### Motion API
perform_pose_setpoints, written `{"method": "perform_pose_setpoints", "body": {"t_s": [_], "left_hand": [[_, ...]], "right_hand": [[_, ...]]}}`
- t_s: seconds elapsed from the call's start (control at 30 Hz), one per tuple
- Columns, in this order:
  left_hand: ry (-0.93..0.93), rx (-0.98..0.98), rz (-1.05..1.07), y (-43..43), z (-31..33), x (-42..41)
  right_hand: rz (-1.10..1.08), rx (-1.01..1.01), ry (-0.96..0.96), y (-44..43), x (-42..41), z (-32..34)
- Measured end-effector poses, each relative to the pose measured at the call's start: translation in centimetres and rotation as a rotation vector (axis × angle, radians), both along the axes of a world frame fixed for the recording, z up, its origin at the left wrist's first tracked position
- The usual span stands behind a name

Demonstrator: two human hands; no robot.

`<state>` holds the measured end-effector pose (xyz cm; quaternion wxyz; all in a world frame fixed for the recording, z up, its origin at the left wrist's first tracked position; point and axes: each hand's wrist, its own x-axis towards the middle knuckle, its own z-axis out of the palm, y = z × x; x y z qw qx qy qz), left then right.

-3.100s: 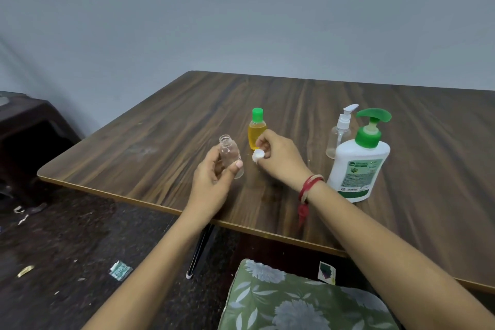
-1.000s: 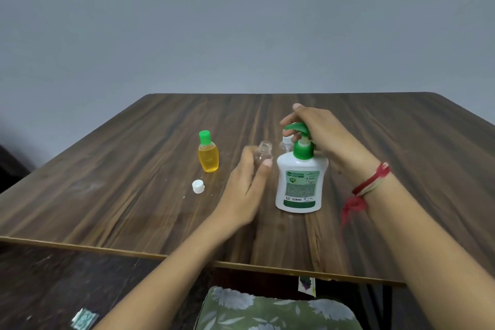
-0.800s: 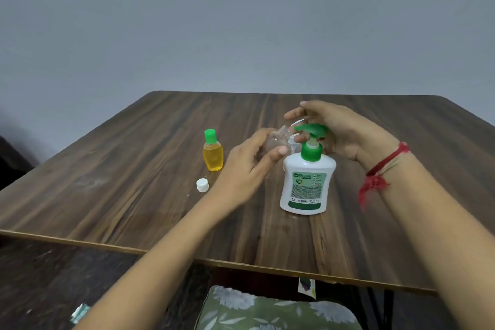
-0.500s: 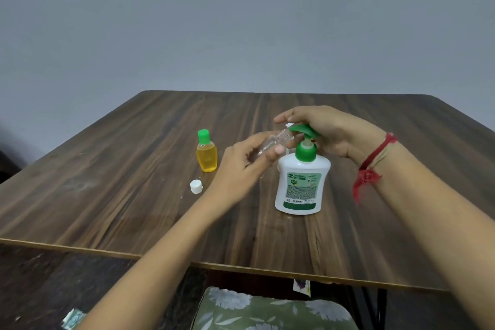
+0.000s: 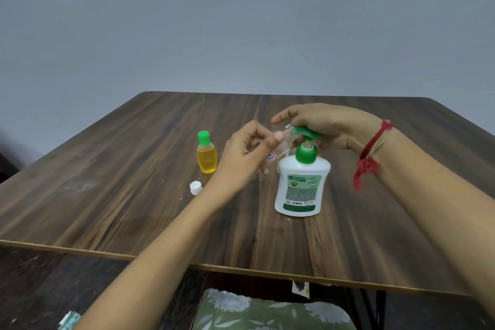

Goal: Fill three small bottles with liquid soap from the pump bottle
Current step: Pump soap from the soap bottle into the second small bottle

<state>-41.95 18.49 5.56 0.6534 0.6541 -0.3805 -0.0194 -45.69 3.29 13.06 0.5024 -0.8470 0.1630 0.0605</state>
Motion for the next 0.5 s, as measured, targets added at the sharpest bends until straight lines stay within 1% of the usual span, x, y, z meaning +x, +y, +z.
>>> {"method": "perform_pose_setpoints", "body": {"t_s": [0.17, 0.23, 0.37, 0.43, 0.5], "left_hand": [[0.067, -0.018, 0.047, -0.1, 0.5, -0.1], [0.097, 0.004, 0.063, -0.1, 0.5, 0.1], [0.173, 0.071, 0.076, -0.1, 0.2, 0.3], [0.233, 0.072, 0.057, -0.1, 0.2, 0.1], [0.289, 0.062, 0.053, -0.2, 0.6, -0.1]], "right_hand": [[-0.054, -0.002, -0.004, 0.2, 0.5, -0.7], [-0.078, -0.060, -0.032, 0.0, 0.6, -1.4], [-0.096, -0.012, -0.097, 0.2, 0.5, -2.6], [-0.093, -0.027, -0.092, 0.2, 0.3, -2.6], [-0.056, 0.012, -0.057, 0.1, 0.2, -2.1]]}}
